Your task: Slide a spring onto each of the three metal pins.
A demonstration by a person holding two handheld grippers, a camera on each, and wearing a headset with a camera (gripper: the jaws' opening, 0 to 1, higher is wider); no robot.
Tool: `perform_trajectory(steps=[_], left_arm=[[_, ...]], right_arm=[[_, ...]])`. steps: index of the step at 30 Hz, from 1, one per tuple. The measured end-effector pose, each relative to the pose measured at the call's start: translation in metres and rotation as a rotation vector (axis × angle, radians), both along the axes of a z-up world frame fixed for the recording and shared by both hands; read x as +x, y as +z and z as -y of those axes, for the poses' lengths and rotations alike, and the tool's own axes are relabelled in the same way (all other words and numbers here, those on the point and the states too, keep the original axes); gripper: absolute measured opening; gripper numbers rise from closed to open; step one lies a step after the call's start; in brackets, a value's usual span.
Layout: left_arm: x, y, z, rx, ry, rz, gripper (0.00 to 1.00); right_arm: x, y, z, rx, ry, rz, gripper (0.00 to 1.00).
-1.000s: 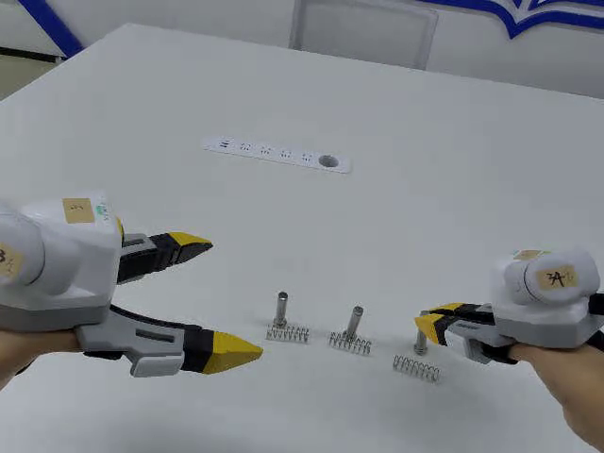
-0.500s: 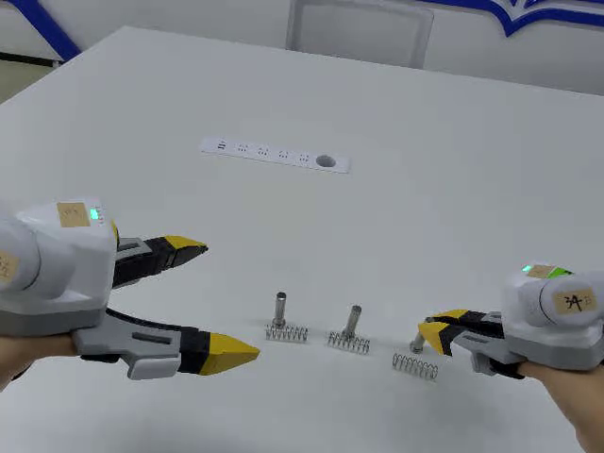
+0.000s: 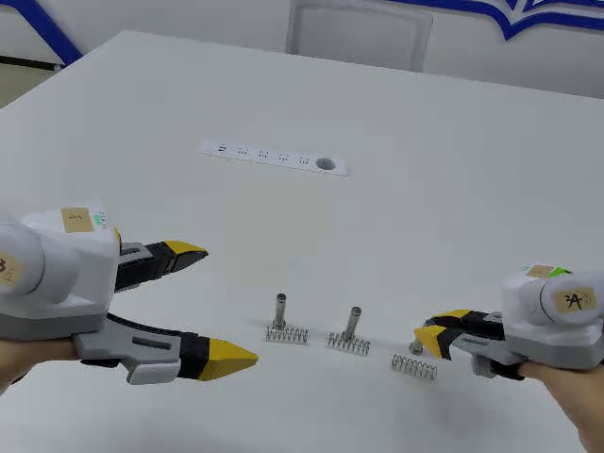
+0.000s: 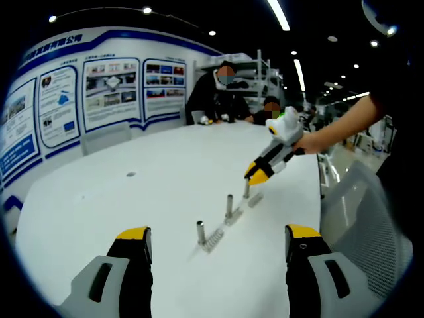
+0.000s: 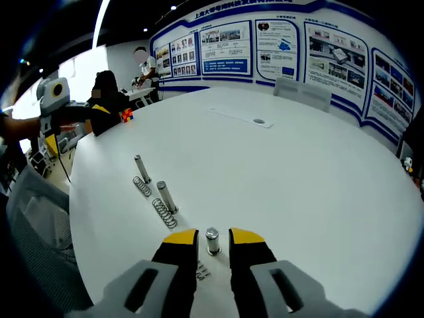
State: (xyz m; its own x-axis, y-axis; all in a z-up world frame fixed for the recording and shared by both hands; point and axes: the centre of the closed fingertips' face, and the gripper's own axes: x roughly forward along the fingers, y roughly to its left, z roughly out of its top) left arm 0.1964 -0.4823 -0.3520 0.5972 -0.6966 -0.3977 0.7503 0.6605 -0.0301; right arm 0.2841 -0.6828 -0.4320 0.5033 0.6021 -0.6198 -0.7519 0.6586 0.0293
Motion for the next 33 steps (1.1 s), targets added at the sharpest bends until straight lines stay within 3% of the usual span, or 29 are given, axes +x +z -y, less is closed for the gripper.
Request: perform_trajectory(steps=[4, 9, 18, 25, 30, 33], left_arm=[[-0.001, 0.000, -0.001, 0.003, 0.003, -0.001, 0.84], [-0.001, -0.004, 0.000, 0.006, 0.005, -0.011, 0.84], [-0.002, -0.008, 0.004, 0.017, -0.005, -0.029, 0.84], [-0.002, -0.010, 0.001, 0.029, -0.003, -0.039, 0.84], [-0.003, -0.011, -0.001, 0.036, -0.002, -0.047, 0.84], [-0.003, -0.012, -0.002, 0.041, -0.001, -0.052, 0.84]], right_arm=[[-0.001, 0.004, 0.006, 0.013, 0.022, 0.007, 0.21], [-0.015, -0.013, 0.016, -0.012, 0.080, -0.034, 0.22], [-0.036, -0.035, 0.007, -0.062, 0.215, -0.057, 0.22], [-0.036, -0.046, 0.005, -0.089, 0.282, -0.041, 0.22], [-0.034, -0.047, 0.002, -0.062, 0.302, -0.037, 0.22], [-0.035, -0.050, 0.002, -0.080, 0.331, -0.020, 0.22]])
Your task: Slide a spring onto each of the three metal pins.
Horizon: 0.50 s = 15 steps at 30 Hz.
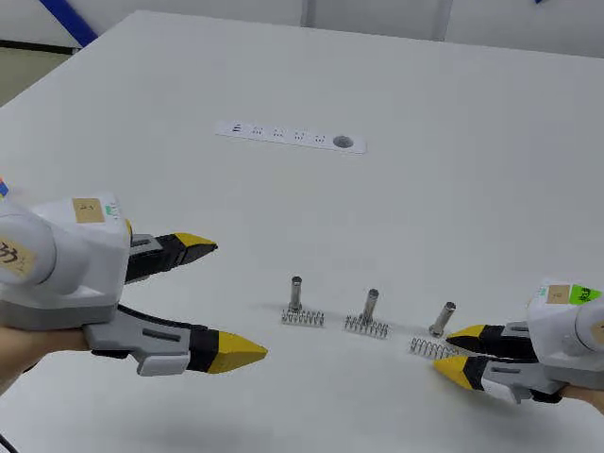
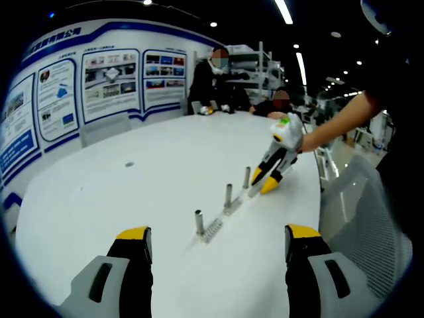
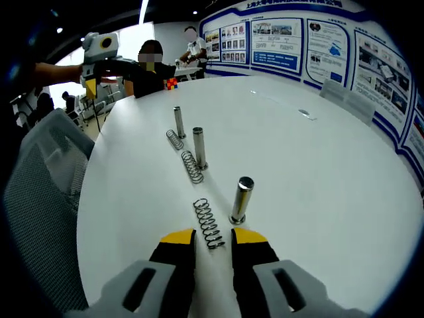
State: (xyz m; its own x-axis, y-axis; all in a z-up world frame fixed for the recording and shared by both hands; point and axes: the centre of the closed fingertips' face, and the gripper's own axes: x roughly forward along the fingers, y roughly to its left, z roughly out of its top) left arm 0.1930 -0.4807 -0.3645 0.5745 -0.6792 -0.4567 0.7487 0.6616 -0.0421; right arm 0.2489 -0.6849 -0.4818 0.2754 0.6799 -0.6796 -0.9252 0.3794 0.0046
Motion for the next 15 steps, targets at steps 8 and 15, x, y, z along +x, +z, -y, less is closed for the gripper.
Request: perform_trajectory(steps=[8, 15], left_arm=[[-0.0009, -0.0016, 0.0002, 0.008, -0.003, -0.010, 0.84], [0.0007, 0.0002, 0.0014, 0.018, -0.011, -0.010, 0.84]], right_arm=[[-0.0051, 0.0002, -0.0052, 0.055, 0.050, -0.012, 0.18], [-0.0053, 0.0007, -0.0025, 0.079, 0.054, -0.010, 0.13]])
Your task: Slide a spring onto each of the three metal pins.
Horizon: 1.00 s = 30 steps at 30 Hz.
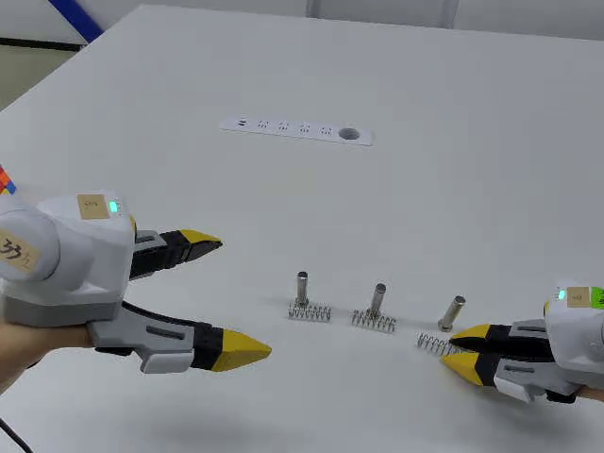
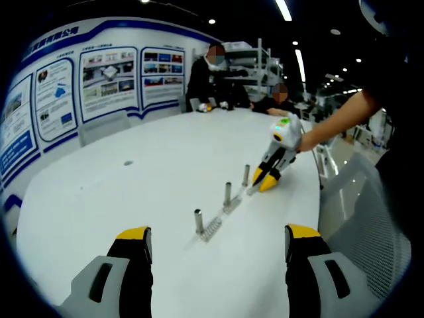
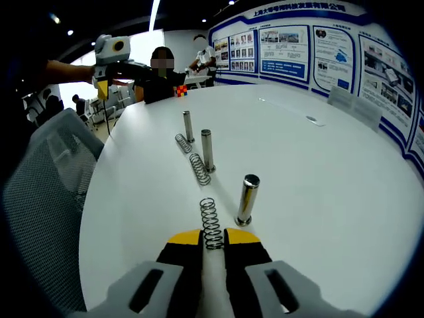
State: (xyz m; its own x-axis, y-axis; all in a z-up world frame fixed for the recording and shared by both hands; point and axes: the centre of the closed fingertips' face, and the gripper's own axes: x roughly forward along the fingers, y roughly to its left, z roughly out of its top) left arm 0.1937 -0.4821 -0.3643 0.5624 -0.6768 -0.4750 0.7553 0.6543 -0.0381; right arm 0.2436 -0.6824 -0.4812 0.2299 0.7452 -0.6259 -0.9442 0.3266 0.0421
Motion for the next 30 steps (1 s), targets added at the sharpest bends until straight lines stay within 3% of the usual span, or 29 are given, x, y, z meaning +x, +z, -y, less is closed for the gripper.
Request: perform_trajectory(steps=[12, 18, 23, 30], left_arm=[[-0.002, 0.002, 0.005, 0.009, -0.017, 0.000, 0.84], [-0.002, 0.005, 0.004, 0.010, -0.016, 0.008, 0.83], [-0.001, 0.009, 0.007, 0.001, -0.018, 0.020, 0.83], [-0.001, 0.011, 0.017, -0.017, -0.044, 0.036, 0.81]], right_arm=[[-0.003, -0.001, 0.000, -0.016, 0.048, 0.026, 0.11], [-0.002, 0.002, 0.002, -0.042, 0.038, 0.037, 0.11], [-0.002, 0.015, 0.006, -0.039, 0.041, 0.052, 0.11], [-0.009, 0.044, 0.002, -0.036, 0.082, 0.086, 0.11]])
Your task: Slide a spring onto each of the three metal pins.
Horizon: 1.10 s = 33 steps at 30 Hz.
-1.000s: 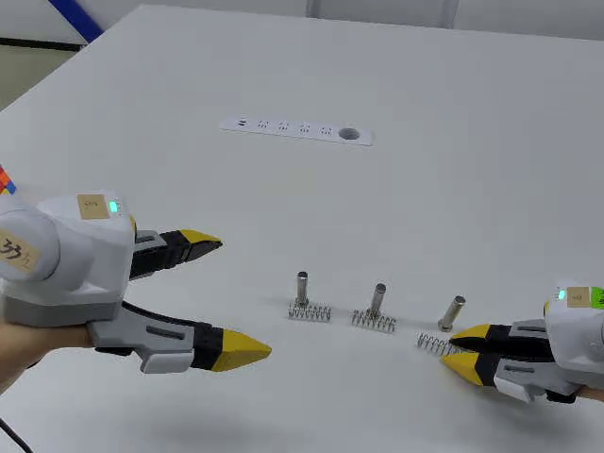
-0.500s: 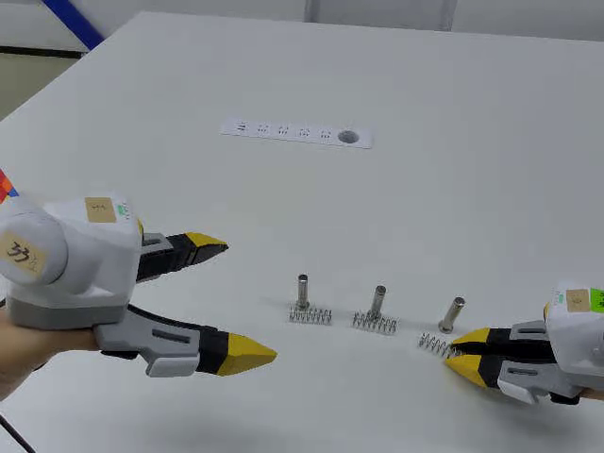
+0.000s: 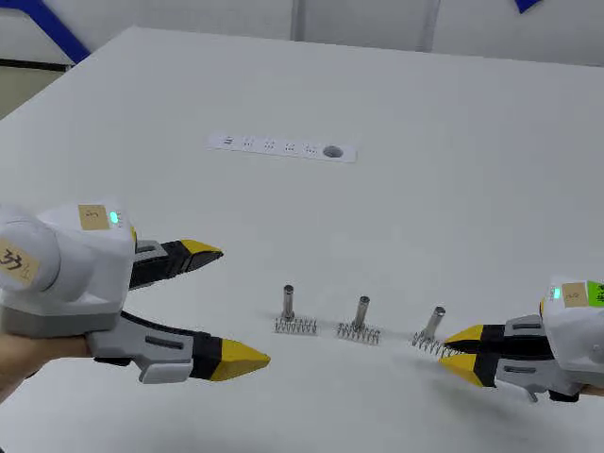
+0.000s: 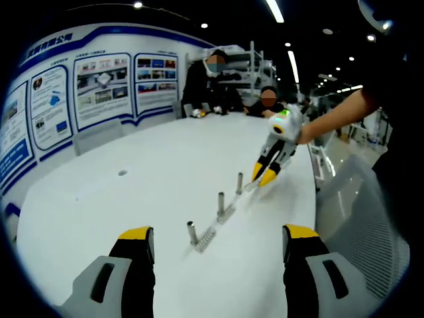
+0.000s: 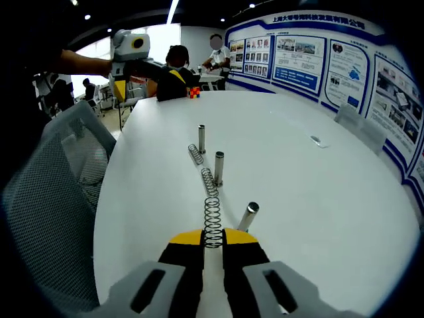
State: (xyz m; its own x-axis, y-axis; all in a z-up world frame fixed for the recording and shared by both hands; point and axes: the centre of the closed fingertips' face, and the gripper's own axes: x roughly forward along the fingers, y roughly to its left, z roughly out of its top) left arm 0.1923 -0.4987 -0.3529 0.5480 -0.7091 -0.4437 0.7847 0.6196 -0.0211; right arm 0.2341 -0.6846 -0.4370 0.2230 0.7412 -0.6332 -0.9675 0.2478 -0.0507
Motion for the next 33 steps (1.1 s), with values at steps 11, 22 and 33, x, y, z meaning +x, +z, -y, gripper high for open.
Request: perform_trajectory(steps=[11, 22, 33], left_arm=[[-0.004, 0.017, 0.022, -0.066, -0.075, 0.021, 0.73], [-0.007, 0.029, 0.042, -0.095, -0.129, 0.042, 0.65], [-0.011, 0.042, 0.072, -0.112, -0.215, 0.069, 0.55]], right_arm=[[-0.006, 0.040, -0.010, 0.004, 0.057, 0.045, 0.11], [-0.025, 0.075, -0.035, 0.043, 0.139, 0.062, 0.11], [-0.056, 0.105, -0.069, 0.084, 0.266, 0.076, 0.11]])
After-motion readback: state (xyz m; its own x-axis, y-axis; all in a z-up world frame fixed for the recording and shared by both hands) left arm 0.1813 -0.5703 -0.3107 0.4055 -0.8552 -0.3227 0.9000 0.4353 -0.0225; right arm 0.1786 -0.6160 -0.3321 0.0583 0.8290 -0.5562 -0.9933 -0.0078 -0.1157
